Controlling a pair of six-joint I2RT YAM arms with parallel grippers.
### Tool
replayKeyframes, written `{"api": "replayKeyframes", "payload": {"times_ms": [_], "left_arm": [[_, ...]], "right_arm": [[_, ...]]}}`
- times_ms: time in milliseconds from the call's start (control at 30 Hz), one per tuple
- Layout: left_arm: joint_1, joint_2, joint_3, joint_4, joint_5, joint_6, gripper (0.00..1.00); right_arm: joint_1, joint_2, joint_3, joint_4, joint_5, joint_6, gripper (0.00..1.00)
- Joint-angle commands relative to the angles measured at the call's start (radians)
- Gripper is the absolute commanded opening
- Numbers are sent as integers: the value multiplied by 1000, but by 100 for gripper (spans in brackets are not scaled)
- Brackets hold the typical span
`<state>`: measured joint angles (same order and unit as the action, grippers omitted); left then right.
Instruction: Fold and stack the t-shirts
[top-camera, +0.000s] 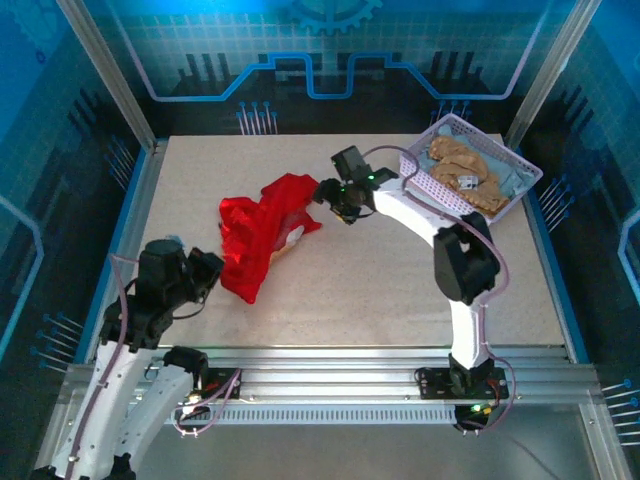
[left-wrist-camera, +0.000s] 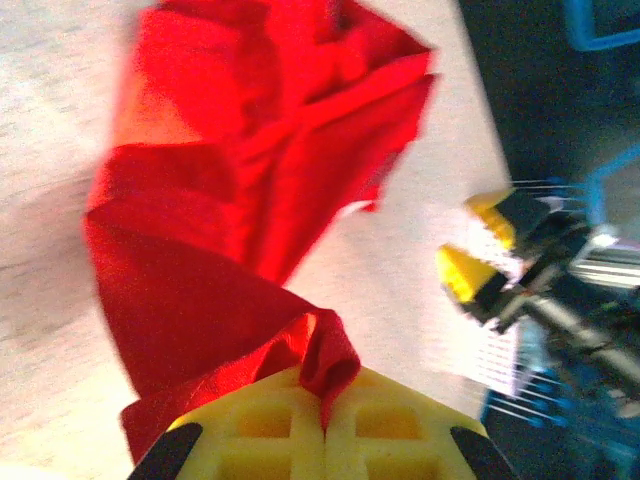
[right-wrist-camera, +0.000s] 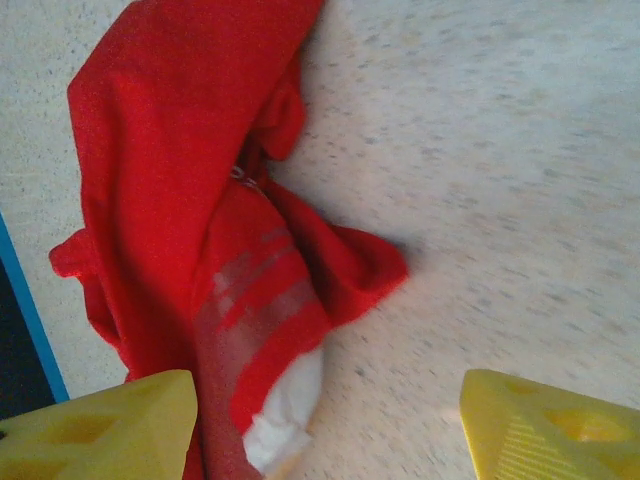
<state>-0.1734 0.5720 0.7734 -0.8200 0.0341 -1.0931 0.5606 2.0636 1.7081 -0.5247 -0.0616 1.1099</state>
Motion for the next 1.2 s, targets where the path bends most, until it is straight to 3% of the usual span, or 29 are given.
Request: {"api": "replayKeyframes", "payload": {"times_ms": [0, 333, 633, 800, 1167], "left_arm": [[0, -29, -27, -134, -59, 13, 0], [2, -57, -22, -243, -122, 31, 0], [1, -49, -12, -322, -158, 56, 0], [1, -21, 15, -363, -207, 80, 0], [3, -11, 13, -398, -249, 66, 0]], "right_arm": [[30, 115, 128, 29, 22, -26, 72], [33, 333, 351, 135, -4, 24, 75], [33, 267, 331, 102, 64, 68, 63], [17, 194, 256, 130, 85, 77, 62], [25, 473, 633, -21, 0, 56, 54]]}}
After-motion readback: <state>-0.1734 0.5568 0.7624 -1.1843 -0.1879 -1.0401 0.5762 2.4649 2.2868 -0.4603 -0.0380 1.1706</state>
